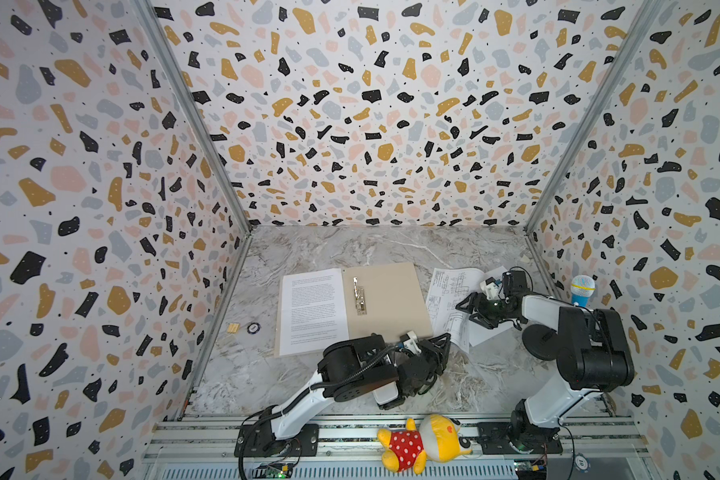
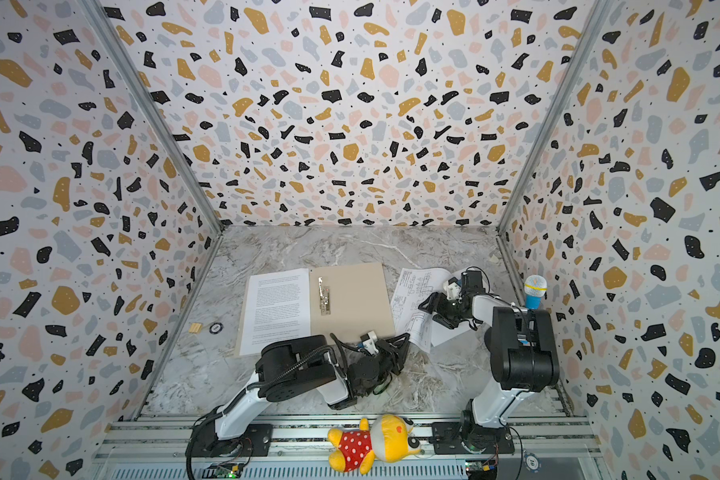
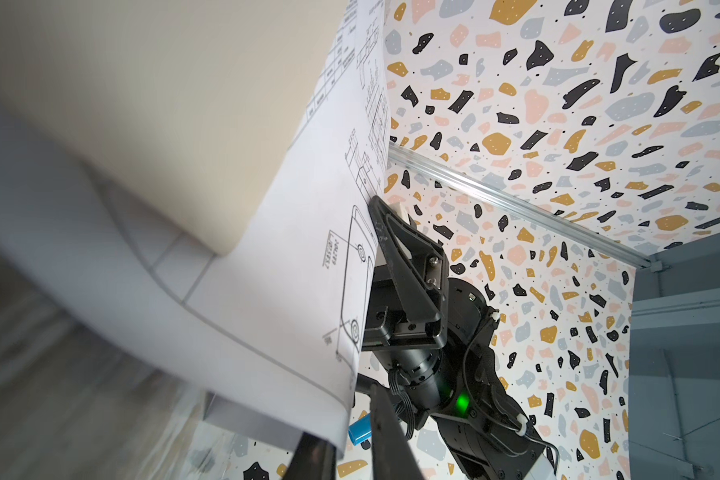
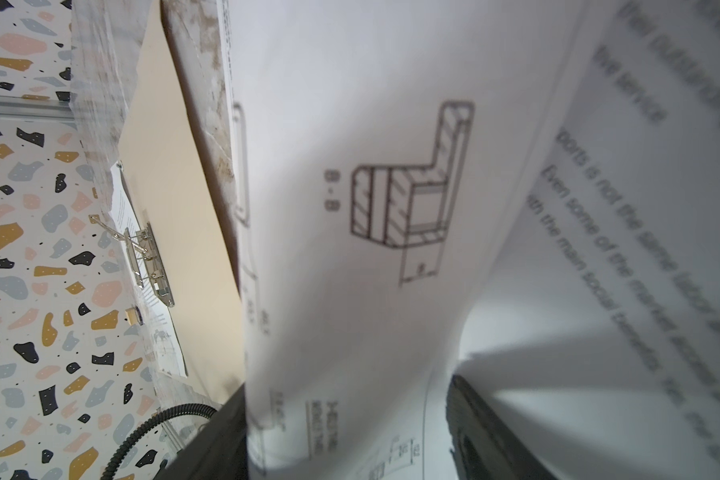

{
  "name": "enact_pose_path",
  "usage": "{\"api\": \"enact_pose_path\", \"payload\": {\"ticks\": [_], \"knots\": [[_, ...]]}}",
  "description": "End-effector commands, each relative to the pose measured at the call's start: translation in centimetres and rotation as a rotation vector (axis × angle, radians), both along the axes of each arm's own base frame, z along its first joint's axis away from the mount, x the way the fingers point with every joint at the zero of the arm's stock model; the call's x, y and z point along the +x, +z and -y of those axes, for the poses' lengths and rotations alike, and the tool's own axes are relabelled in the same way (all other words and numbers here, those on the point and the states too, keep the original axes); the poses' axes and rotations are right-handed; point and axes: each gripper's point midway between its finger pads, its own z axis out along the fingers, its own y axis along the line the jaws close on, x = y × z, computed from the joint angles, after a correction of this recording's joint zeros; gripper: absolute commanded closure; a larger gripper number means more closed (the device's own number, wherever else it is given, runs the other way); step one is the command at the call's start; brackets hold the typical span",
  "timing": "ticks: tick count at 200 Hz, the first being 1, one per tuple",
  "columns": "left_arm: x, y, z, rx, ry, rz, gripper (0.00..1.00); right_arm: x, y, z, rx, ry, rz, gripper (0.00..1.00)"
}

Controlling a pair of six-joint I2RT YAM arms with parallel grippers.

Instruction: Put the files into the folder

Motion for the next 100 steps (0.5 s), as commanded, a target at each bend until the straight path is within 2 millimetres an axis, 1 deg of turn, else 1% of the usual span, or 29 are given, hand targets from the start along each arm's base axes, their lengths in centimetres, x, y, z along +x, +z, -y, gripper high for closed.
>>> {"api": "enact_pose_path", "payload": {"ticks": [1,33,58,74,86,100], "knots": [[0.2,1.0,0.1,-0.058,0.018,0.013,0.88,0.4,2.0,0.3,-0.016,-0.001,0.036,0.27],[0.2,1.2,-0.1,-0.063,0.024,0.010,0.90,0.9,3.3,0.3,-0.006,-0.002,0.064,0.25],[0.2,1.5,-0.5,-0.069,0.035,0.009,0.92,1.1,4.0,0.4,0.000,-0.004,0.074,0.22],[0.3,1.7,-0.5,-0.077,0.041,0.007,0.96,1.2,4.8,0.6,0.014,-0.014,0.088,0.21],[0.4,2.2,-0.6,-0.100,0.044,0.010,0.97,1.5,5.6,0.8,0.028,-0.025,0.103,0.20],[0.6,3.3,-0.4,-0.121,0.047,0.019,0.97,1.8,6.7,1.3,0.038,-0.043,0.125,0.18]]}}
